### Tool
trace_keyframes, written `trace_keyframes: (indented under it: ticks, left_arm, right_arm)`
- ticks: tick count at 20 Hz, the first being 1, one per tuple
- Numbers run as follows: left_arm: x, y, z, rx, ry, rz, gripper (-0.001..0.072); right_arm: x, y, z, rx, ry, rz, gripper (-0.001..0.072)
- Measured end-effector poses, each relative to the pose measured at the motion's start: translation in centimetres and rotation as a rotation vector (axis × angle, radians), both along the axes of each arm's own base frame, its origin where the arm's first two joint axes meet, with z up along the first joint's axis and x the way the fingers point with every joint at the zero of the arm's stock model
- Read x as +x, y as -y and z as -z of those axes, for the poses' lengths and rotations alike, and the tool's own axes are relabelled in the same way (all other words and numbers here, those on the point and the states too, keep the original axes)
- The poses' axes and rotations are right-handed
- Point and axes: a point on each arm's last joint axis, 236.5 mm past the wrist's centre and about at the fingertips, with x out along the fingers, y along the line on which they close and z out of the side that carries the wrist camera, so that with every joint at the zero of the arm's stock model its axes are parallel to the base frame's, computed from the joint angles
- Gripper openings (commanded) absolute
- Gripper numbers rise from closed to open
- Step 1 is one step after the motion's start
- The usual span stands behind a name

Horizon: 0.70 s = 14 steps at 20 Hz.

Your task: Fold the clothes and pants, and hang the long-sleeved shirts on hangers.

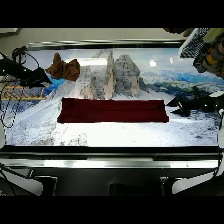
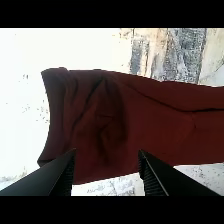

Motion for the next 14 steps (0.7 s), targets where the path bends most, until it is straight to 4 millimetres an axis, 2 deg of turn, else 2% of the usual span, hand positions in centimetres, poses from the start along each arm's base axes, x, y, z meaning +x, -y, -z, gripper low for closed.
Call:
trace_keyframes:
  ticks: [3,5,6,7,8,9,10,11,12,14]
  left_arm:
    - [0.0,0.0,-0.1,0.007,0.0,-0.004,0.0466]
    - [0.0,0.0,-0.1,0.011,0.001,-0.005,0.0466]
    - [-0.1,-0.1,-0.1,0.013,0.001,-0.006,0.0466]
    - [0.0,-0.1,-0.2,0.013,0.002,-0.007,0.0466]
    - [0.0,-0.1,-0.2,0.013,0.002,-0.007,0.0466]
    - [0.0,-0.1,-0.2,0.013,0.002,-0.007,0.0463]
    - [0.0,-0.1,-0.2,0.013,0.002,-0.007,0.0415]
    - [-0.1,-0.1,-0.2,0.013,0.001,-0.007,0.0143]
    - [-0.1,-0.1,-0.2,0.014,0.0,-0.002,0.0016]
    - [-0.4,0.0,0.0,0.017,-0.009,0.016,0.0017]
  right_arm:
    - [0.3,-1.5,0.6,0.017,-0.002,-0.028,0.061]
    - [0.4,-2.5,1.1,0.012,-0.004,-0.054,0.052]
    - [0.5,-3.1,1.3,0.006,-0.005,-0.068,0.0515]
    - [0.5,-3.7,1.5,-0.002,-0.007,-0.086,0.0389]
    - [0.4,-4.1,1.9,-0.02,-0.007,-0.105,0.0203]
    - [0.4,-4.6,2.2,-0.028,-0.009,-0.119,0.0062]
    - [0.2,-4.9,2.4,-0.04,-0.014,-0.136,0.0024]
    - [0.2,-5.2,2.3,-0.046,-0.012,-0.146,0.0023]
    - [0.2,-5.3,2.1,-0.054,-0.01,-0.15,0.0023]
    - [0.3,-4.9,1.2,-0.09,-0.006,-0.149,0.0023]
